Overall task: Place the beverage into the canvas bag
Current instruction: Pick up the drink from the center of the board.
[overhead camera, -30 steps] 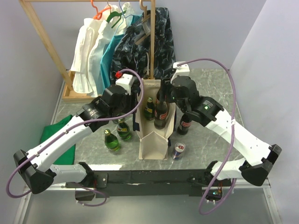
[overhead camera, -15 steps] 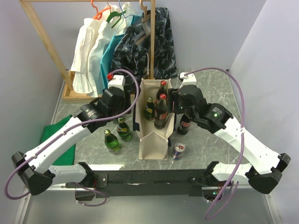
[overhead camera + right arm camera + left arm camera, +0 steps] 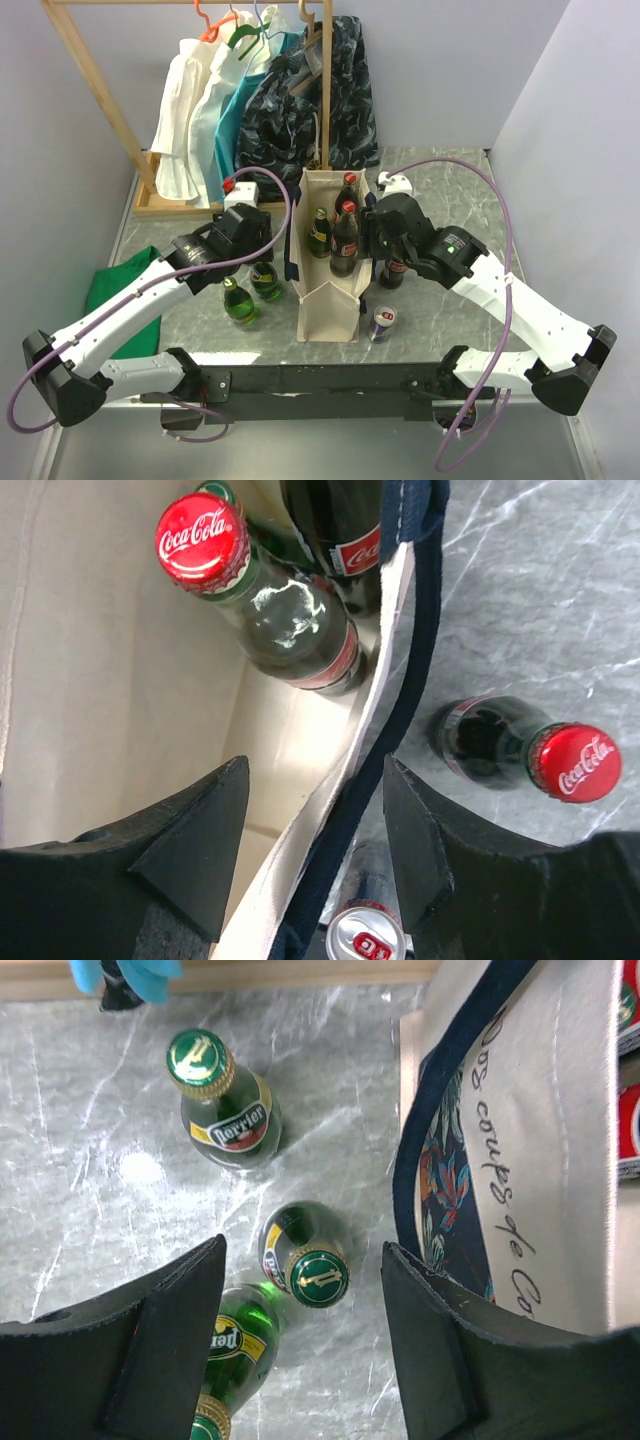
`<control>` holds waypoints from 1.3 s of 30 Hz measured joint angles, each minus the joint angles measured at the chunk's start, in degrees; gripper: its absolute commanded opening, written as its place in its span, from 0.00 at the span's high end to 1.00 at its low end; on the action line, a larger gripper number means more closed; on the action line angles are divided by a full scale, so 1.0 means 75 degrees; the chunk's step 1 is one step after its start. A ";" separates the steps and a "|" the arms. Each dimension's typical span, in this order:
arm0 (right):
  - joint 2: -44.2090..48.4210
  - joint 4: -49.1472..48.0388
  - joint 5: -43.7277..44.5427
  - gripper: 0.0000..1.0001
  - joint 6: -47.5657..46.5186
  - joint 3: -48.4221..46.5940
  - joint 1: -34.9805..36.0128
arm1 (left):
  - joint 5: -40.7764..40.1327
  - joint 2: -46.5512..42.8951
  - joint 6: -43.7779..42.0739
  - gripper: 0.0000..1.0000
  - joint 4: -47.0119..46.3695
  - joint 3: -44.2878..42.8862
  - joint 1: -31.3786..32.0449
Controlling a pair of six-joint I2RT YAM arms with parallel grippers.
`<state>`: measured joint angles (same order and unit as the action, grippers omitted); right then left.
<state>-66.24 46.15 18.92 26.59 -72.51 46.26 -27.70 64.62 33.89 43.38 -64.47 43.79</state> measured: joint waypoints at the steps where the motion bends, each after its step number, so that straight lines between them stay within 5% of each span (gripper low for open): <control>1: 0.0003 -0.0003 -0.0032 0.39 0.0020 0.0017 0.0003 | 0.0041 0.0009 0.0012 0.31 0.0000 0.0038 -0.0012; 27: 0.0003 0.0020 -0.0166 0.38 0.0149 0.0227 0.0050 | 0.0714 0.0632 0.0102 0.52 -0.0085 0.0376 -0.0035; 30: 0.0003 0.0020 -0.0166 0.38 0.0149 0.0227 0.0052 | 0.0711 0.0635 0.0099 0.60 -0.0087 0.0417 -0.0041; 35: 0.0003 0.0020 -0.0166 0.38 0.0149 0.0227 0.0050 | 0.0691 0.0682 0.0099 0.98 -0.0117 0.0431 -0.0050; 39: 0.0003 0.0020 -0.0163 0.39 0.0146 0.0227 0.0050 | 0.0650 0.0796 0.0090 0.99 -0.0093 0.0329 -0.0047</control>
<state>-66.22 46.30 17.69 27.68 -70.81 46.63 -22.83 70.59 34.57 42.68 -62.00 43.44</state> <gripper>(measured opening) 0.615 0.298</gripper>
